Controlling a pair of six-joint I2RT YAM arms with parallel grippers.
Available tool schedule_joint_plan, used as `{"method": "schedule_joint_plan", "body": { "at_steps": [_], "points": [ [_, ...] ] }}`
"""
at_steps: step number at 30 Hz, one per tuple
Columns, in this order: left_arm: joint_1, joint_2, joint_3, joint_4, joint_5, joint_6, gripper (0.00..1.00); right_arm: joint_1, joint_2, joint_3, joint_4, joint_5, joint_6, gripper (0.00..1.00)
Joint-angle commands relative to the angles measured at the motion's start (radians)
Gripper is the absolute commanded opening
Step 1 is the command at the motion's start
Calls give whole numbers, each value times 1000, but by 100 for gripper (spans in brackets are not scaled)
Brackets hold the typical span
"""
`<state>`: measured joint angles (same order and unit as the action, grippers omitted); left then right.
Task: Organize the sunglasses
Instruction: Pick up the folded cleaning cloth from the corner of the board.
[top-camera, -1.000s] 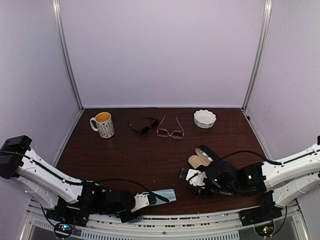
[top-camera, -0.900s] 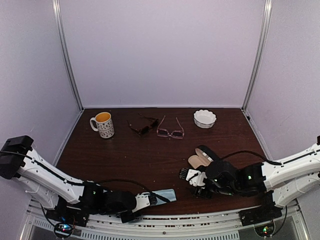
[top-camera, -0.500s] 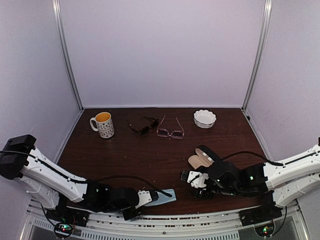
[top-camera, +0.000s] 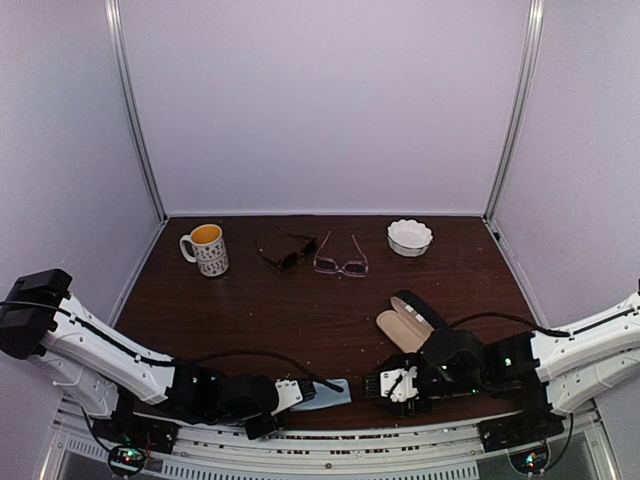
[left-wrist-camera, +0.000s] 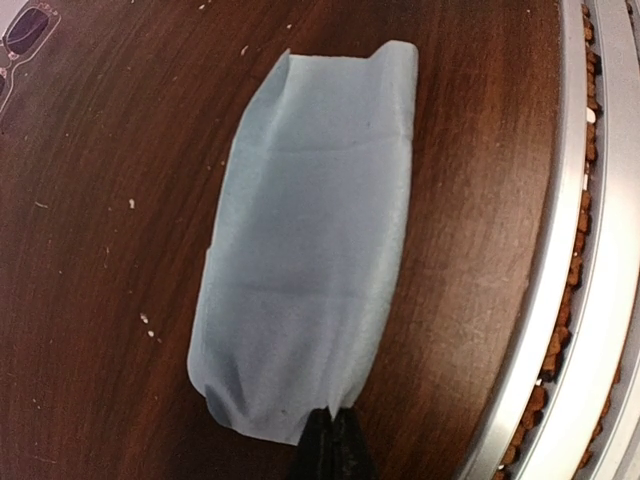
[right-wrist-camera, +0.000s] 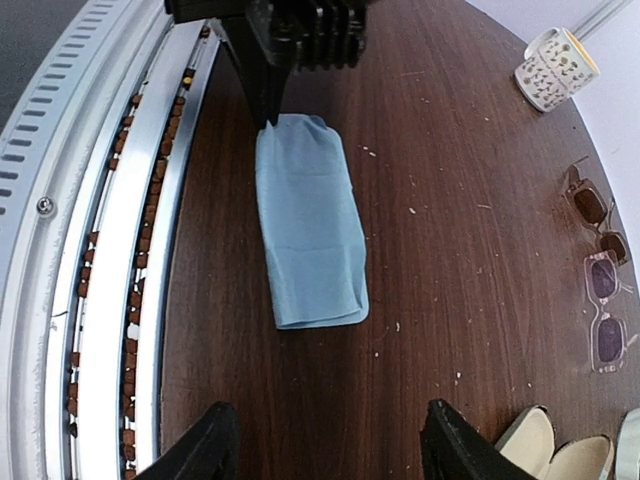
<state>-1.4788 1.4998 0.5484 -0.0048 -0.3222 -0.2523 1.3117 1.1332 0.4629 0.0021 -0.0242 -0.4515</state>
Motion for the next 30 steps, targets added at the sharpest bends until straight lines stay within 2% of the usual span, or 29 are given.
{"method": "schedule_joint_plan", "body": {
  "at_steps": [1,6,16,25,30],
  "points": [
    [5,-16,8,2,-15,-22,0,5,64,36,19,-61,-65,62],
    [5,-53,-35,55,6,-50,0,7,175,79,41,-85,-77,57],
    [5,-78,-38,45,15,-51,0,6,346,163,94,-116,-108,48],
    [5,-69,-40,51,16,-51,0,5,412,205,80,-104,-101,33],
    [5,-68,-41,49,21,-56,0,6,460,218,80,-93,-90,32]
  ]
}}
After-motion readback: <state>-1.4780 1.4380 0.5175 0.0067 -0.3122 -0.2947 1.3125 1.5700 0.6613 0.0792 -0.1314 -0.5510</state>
